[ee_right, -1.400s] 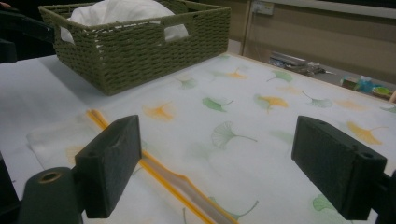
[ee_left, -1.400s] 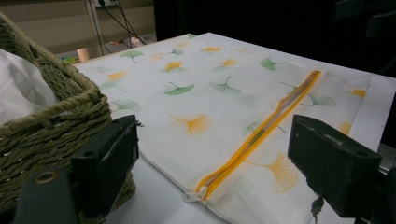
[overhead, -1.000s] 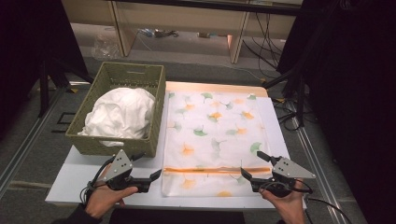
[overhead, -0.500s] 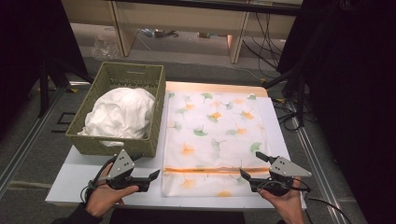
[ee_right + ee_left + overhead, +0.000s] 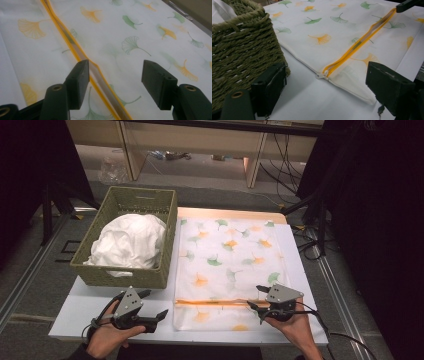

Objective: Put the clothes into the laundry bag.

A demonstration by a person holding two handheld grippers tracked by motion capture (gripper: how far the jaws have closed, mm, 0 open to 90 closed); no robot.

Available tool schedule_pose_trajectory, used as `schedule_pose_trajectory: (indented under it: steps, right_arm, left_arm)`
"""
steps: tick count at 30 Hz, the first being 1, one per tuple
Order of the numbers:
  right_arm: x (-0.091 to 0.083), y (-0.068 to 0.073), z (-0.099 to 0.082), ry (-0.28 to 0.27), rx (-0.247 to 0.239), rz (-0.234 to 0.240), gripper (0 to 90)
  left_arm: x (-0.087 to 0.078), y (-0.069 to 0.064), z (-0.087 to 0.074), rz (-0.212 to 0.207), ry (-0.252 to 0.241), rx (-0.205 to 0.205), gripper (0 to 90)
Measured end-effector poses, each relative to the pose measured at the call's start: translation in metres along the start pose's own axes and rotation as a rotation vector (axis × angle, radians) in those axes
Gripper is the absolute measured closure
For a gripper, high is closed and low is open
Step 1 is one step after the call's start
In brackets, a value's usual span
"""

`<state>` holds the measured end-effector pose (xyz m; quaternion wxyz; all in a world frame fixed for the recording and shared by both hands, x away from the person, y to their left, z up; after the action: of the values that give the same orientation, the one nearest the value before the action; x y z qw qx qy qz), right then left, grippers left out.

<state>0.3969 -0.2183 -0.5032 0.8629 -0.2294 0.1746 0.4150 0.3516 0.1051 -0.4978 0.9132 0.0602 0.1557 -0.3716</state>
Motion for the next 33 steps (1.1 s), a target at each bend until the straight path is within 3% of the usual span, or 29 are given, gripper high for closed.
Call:
schedule_pose_trajectory:
  steps: [6,8,14,15,21,22,24,28,29,32,33]
  right_arm:
    - [0.026,0.0,0.0,0.05,-0.039,0.062,42.9]
    - [0.035,0.001,-0.009,0.113,-0.038,0.086,43.1]
    - [0.046,0.003,-0.012,0.133,-0.04,0.111,46.4]
    - [0.048,0.002,-0.013,0.142,-0.065,0.117,46.9]
    - [0.053,-0.009,-0.02,0.213,-0.11,0.088,48.5]
    - [0.054,-0.009,-0.02,0.217,-0.094,0.072,49.9]
    - [0.058,-0.012,-0.017,0.227,-0.153,0.083,53.8]
    - [0.064,-0.005,-0.014,0.233,-0.195,0.122,58.6]
    - [0.066,-0.002,-0.013,0.233,-0.188,0.134,58.6]
    - [0.068,-0.006,-0.012,0.255,-0.185,0.102,58.4]
    - [0.069,-0.007,-0.012,0.258,-0.163,0.082,58.4]
  left_arm:
    - [-0.004,-0.001,-0.001,0.003,0.005,-0.001,16.8]
    - [-0.004,0.001,0.0,0.001,0.0,0.004,16.9]
    - [-0.001,0.001,-0.002,0.002,0.009,0.011,17.1]
    - [0.0,0.001,-0.001,-0.005,0.006,0.013,17.1]
    - [0.004,0.001,-0.003,0.003,0.016,0.029,18.2]
    - [0.004,0.001,-0.003,0.005,0.016,0.028,18.3]
    - [0.004,0.001,-0.003,0.005,0.017,0.026,18.3]
    - [0.004,0.002,-0.003,0.01,0.016,0.021,18.4]
    - [0.004,0.002,-0.003,0.01,0.017,0.023,18.3]
    - [0.004,0.002,-0.002,0.009,0.016,0.035,18.6]
    - [0.004,0.001,-0.003,0.011,0.018,0.033,18.6]
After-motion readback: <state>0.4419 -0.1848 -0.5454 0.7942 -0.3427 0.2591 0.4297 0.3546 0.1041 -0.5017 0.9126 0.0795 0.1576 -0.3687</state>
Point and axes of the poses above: each handheld gripper's, and its own axes: x roughly forward along the jaws, z roughly out of its top, y roughly to its left, the point moved 9 cm from there along x, roughly forward along the jaws, and after that the axes turned 8 degrees about -y, right-handed, at the moved point
